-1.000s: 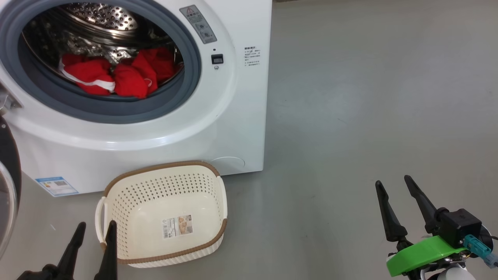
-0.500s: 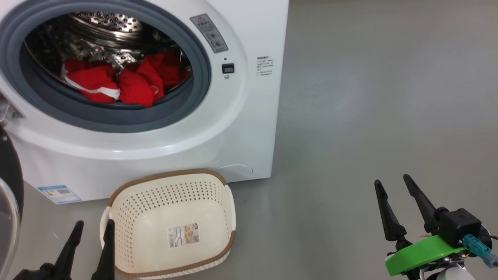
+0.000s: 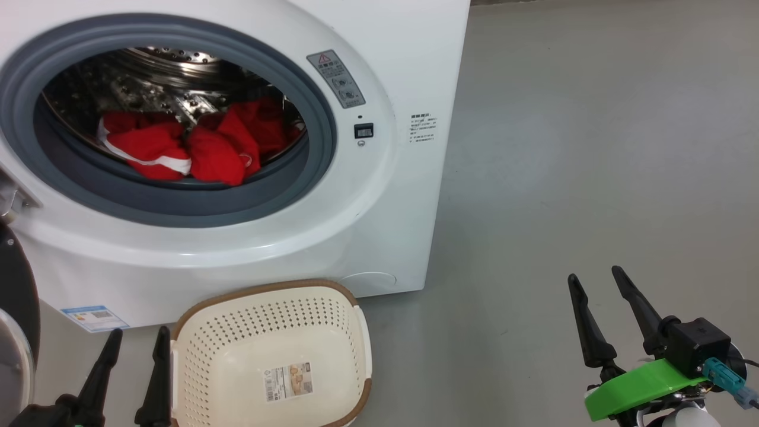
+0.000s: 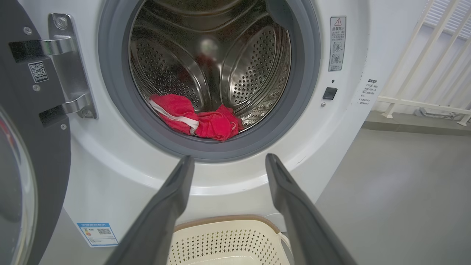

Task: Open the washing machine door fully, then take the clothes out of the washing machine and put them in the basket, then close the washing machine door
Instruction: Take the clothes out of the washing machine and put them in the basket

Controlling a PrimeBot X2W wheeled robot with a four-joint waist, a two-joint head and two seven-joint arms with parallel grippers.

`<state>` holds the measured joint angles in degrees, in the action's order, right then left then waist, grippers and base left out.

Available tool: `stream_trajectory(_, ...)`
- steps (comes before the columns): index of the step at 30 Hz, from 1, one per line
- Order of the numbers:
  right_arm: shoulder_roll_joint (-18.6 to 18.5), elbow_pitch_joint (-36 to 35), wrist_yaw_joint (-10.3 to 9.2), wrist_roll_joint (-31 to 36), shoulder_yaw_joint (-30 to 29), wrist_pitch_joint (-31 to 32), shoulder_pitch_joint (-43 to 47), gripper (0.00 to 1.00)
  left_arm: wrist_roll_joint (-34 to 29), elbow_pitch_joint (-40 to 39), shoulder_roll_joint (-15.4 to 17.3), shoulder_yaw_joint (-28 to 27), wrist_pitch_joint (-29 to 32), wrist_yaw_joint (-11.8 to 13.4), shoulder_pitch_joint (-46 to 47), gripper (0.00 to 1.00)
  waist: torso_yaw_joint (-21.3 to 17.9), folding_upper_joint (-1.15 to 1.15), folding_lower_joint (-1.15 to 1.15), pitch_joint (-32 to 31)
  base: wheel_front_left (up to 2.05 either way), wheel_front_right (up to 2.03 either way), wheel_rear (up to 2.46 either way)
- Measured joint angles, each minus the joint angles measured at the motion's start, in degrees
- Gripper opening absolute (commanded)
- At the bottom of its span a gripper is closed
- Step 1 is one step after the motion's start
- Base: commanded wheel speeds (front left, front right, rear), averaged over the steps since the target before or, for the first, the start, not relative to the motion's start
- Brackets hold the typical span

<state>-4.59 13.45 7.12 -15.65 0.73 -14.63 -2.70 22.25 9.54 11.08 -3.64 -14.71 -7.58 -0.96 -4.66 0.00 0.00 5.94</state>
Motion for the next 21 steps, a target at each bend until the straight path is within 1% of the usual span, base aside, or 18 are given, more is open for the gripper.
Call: stream_trajectory(21,0.1,0.0,0.00,0.0,0.3,0.0,0.0,1.00,-0.1,1.3,-0.8,0.2,0.0,0.0,0.2,1.00,-0.3,0.00,0.00,0.8,0.00,0.00,0.00)
